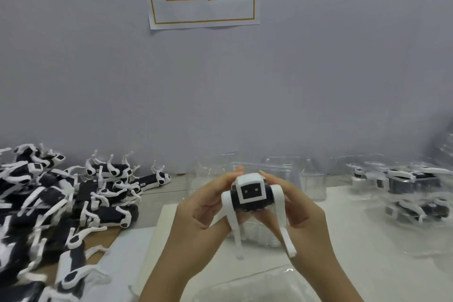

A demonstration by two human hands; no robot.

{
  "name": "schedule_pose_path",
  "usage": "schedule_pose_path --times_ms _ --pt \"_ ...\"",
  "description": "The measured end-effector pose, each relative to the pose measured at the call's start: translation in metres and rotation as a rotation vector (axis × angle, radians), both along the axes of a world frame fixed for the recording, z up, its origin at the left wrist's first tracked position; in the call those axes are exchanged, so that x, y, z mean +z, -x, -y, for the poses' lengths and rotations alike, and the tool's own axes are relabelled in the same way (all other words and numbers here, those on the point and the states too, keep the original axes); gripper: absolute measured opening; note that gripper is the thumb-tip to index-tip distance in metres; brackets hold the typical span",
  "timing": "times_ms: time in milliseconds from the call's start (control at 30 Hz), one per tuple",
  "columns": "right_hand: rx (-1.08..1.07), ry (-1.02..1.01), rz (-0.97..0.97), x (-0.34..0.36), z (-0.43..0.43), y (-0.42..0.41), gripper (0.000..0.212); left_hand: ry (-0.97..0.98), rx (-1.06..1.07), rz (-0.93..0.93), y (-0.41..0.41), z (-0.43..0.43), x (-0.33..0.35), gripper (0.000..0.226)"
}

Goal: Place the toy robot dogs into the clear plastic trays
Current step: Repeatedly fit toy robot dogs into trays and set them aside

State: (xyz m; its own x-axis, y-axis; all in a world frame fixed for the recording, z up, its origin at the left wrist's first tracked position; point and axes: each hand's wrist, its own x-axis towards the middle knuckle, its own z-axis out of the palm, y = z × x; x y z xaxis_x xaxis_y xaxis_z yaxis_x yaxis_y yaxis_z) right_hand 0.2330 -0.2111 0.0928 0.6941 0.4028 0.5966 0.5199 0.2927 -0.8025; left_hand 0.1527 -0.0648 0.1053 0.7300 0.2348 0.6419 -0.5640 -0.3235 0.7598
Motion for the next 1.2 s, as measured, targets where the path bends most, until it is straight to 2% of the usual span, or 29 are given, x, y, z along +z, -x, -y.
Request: schedule_pose_path --times_ms 100,167,233,300,400,500,567,800,900,967,1033,1067,1133,1167,1200 --pt "-0.092 0.025 0.075 -0.006 -0.003 -0.002 0.045 0.016 0.044 0.024 -0.002 -0.001 -0.003 0.049" --pt "-0.113 0.017 0.099 -0.012 -0.004 -0.002 0.054 0.042 0.195 0.082 -0.005 0.001 -0.007 0.045" --pt "0.178 0.019 -0.016 -0.015 -0.008 0.000 0.073 0.000 0.393 0.127 -0.005 0.006 -0.006 0.037" --pt "0.487 -0.027 -0.258 -0.014 -0.013 0.003 0.084 -0.169 0.512 0.141 -0.003 0.011 -0.002 0.035" --pt "0.479 -0.183 -0.559 -0.012 -0.017 0.001 0.083 -0.396 0.424 0.041 0.006 0.015 0.006 0.038" --pt "0.576 -0.271 -0.732 -0.008 -0.013 -0.002 0.074 -0.448 0.249 -0.036 0.013 0.018 0.012 0.053" --pt "0.638 -0.327 -0.808 -0.006 -0.010 -0.002 0.070 -0.462 0.230 -0.011 0.015 0.022 0.013 0.063" --pt "0.631 -0.335 -0.847 -0.006 -0.009 -0.004 0.056 -0.426 0.279 0.077 0.011 0.025 0.013 0.066" --pt "0.579 -0.191 -0.818 -0.005 -0.004 -0.011 0.055 -0.557 0.357 0.187 0.009 0.024 0.010 0.057" --pt "0.508 -0.057 -0.746 -0.003 0.000 -0.011 0.063 -0.710 0.408 0.286 0.009 0.026 0.006 0.048" --pt "0.507 -0.036 -0.668 0.000 0.002 -0.007 0.068 -0.788 0.318 0.216 -0.003 0.028 0.008 0.042" --pt "0.528 -0.054 -0.647 0.001 0.003 -0.006 0.065 -0.819 0.190 0.070 -0.001 0.031 0.012 0.038" --pt "0.529 -0.135 -0.667 0.001 0.003 -0.006 0.048 -0.661 0.025 0.029 0.007 0.038 0.013 0.028" --pt "0.574 -0.226 -0.738 0.000 0.003 -0.007 0.041 -0.488 -0.045 -0.084 0.005 0.042 0.015 0.018" --pt "0.640 -0.340 -0.830 -0.001 0.002 -0.009 0.043 -0.325 0.002 -0.002 0.000 0.046 0.016 0.022"
